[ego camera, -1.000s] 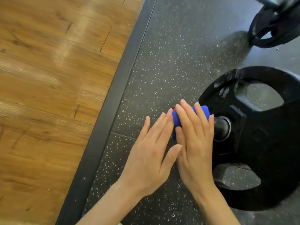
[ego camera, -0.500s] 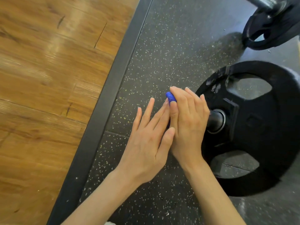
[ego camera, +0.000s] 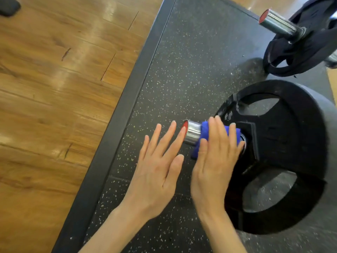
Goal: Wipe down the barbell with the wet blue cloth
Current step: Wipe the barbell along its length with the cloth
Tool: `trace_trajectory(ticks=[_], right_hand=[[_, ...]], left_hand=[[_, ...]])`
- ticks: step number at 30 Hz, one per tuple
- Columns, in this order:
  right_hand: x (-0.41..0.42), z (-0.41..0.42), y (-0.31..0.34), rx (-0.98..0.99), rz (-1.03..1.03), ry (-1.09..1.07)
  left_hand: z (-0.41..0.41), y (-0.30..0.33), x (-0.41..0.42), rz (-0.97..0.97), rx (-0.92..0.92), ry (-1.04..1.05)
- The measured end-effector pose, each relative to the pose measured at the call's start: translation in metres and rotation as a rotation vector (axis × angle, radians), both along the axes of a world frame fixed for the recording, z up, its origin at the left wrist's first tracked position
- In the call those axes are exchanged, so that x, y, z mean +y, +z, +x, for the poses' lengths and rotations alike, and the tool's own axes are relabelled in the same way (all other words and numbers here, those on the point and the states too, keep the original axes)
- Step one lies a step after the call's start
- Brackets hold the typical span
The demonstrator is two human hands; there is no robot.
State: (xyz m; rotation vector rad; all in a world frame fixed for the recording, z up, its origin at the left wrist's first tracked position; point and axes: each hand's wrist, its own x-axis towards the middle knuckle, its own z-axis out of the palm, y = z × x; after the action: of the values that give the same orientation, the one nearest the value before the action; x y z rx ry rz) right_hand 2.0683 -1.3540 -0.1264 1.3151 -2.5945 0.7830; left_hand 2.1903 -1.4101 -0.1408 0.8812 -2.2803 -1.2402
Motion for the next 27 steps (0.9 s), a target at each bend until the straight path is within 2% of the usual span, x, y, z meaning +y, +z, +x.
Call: trace_trajectory(ticks=[3,4,8,12,16,18,21,22,25,27], right_hand=[[-0.004,0.006,-0.006,0.14,0.049,0.201],[-0.004,0.001,-0.007,0.154,0.046,0.199],[-0.003,-0.001,-0.008,0.015,-0.069,-0.02],[-0.013,-0.004,-0.007,0.017,-0.076,0.051],[-0.029,-0.005,-0.007,0.011,-0.118,-0.039],[-0.043,0.003,-0.006,0.063,-0.077,0.032],[-0.041,-0.008,-0.009,0.234,0.008,0.264],[-0.037,-0.017,-0.01,0.235,0.008,0.269],[-0.035,-0.026,-0.011,0.119,-0.053,0.032],[-0.047,-0.012,-0.009,0.118,-0.068,-0.032]], left_hand=[[-0.001,-0.002,-0.002,0.008,-0.001,0.004],[0.0,-0.002,-0.003,-0.013,-0.008,0.004],[0.004,0.002,-0.004,-0.106,-0.027,0.012],[0.004,0.0,-0.012,-0.113,-0.069,0.124],[0.002,0.0,-0.016,-0.122,-0.095,0.169],[-0.001,0.002,-0.019,-0.111,-0.076,0.178],[-0.006,0.005,-0.022,-0.092,-0.048,0.197],[-0.006,0.005,-0.024,-0.091,-0.043,0.198],[-0.011,0.007,-0.027,-0.097,-0.036,0.188],[-0.017,0.005,-0.03,-0.096,-0.02,0.2]])
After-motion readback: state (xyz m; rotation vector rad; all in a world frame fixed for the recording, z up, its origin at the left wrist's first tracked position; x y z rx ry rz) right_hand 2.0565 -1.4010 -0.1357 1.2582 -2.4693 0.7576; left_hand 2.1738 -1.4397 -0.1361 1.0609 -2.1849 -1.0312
